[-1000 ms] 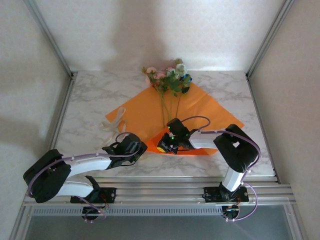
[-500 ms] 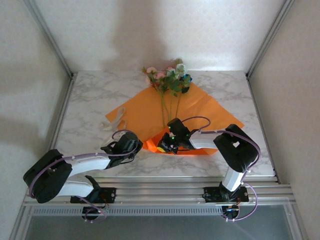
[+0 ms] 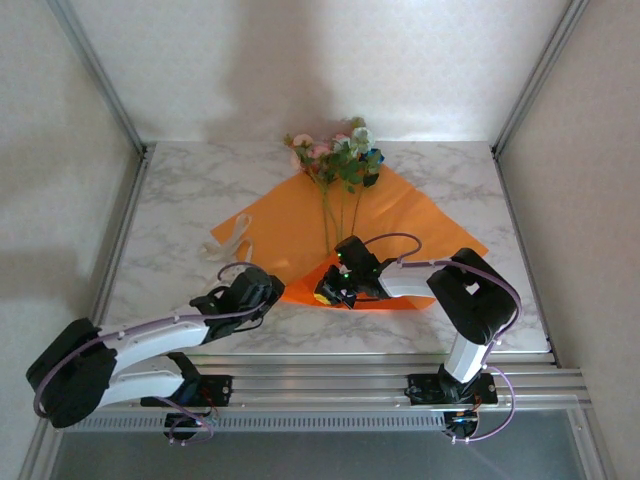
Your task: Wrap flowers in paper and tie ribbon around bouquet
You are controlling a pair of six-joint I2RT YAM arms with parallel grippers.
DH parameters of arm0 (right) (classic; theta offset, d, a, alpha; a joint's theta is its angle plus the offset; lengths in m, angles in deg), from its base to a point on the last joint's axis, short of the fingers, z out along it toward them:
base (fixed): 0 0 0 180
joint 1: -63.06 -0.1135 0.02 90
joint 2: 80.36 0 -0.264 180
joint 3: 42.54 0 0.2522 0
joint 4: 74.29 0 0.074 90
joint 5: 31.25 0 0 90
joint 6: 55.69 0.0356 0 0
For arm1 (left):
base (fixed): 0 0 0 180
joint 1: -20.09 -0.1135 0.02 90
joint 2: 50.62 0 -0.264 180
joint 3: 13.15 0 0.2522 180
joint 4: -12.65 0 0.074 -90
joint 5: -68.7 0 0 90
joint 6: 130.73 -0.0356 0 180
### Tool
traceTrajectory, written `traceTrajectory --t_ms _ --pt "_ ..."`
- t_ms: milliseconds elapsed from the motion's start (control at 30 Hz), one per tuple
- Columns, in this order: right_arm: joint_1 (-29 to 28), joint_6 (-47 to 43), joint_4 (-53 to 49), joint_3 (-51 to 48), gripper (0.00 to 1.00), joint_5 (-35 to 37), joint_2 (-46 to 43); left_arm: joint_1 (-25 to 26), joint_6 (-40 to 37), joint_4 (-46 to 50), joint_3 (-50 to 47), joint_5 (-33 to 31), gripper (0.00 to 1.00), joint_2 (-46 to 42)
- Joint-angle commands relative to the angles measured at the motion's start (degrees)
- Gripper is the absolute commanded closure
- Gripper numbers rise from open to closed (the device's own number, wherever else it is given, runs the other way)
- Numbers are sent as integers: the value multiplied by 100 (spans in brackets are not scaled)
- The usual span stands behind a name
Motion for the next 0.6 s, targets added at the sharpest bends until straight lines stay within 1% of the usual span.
traceTrajectory --t_ms 0,67,100,167,267,433,567 --pt "60 51 -515 -51 91 293 176 10 853 834 -87 -56 48 -296" --pt "60 68 -497 -58 91 280 201 17 1189 207 -379 128 46 -366" --pt "59 83 -482 -74 91 285 205 17 1235 -117 -481 140 47 -355" --pt "75 95 -453 -72 91 250 250 -40 1141 -894 -664 117 48 -221" --pt "77 65 -478 -45 91 231 296 -183 846 -1737 -809 194 52 83" --pt "77 64 -505 -42 91 217 303 -237 738 -1942 -868 324 55 405" --pt "77 76 -523 -69 91 210 299 -298 734 -2644 -1089 328 66 525"
